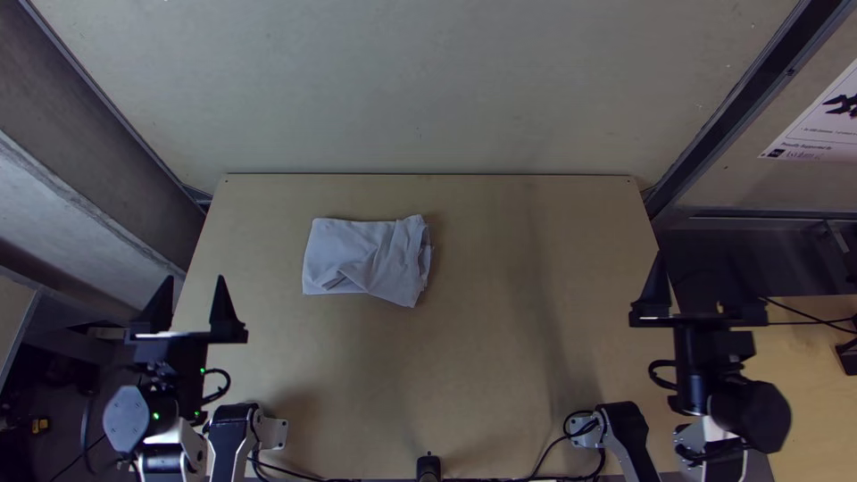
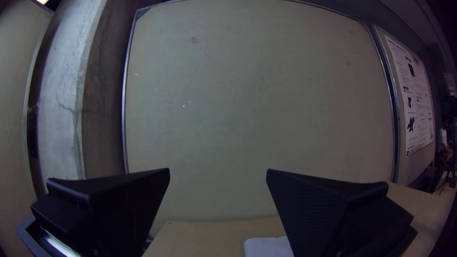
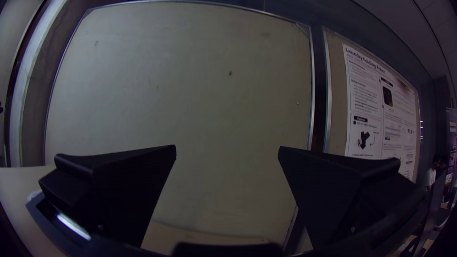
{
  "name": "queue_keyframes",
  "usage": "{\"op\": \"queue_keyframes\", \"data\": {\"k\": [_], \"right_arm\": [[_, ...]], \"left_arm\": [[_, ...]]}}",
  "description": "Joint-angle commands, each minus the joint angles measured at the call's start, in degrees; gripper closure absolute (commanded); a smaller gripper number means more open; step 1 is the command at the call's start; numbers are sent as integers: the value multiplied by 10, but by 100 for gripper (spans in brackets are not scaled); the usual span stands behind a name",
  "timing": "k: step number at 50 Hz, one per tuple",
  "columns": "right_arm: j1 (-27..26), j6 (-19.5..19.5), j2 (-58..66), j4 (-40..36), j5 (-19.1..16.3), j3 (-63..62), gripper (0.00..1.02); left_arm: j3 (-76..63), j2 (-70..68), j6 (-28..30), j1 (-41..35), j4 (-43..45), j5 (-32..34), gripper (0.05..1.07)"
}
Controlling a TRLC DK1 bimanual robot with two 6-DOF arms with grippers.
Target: Fold the t-shirt
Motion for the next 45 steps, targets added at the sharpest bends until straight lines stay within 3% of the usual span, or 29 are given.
{"op": "queue_keyframes", "data": {"k": [1,8,15,28,34,41,45], "right_arm": [[4,-12,-35,29,0,-61,4],[10,-7,-69,53,0,-142,4],[22,-3,-117,82,0,-243,4],[12,-24,-147,118,2,-362,4],[13,-43,-144,-17,0,-359,4],[12,-36,-145,-12,-8,-359,4],[12,-36,-141,-13,-8,-360,4]], "left_arm": [[-43,-41,18,-2,0,4,10],[-65,-41,14,2,16,-1,10],[-141,-40,22,4,124,-2,10],[-239,-41,31,5,161,-2,10],[-268,-41,32,14,143,-2,10],[-275,-38,45,19,67,-1,10],[-276,-37,44,31,71,0,10]]}}
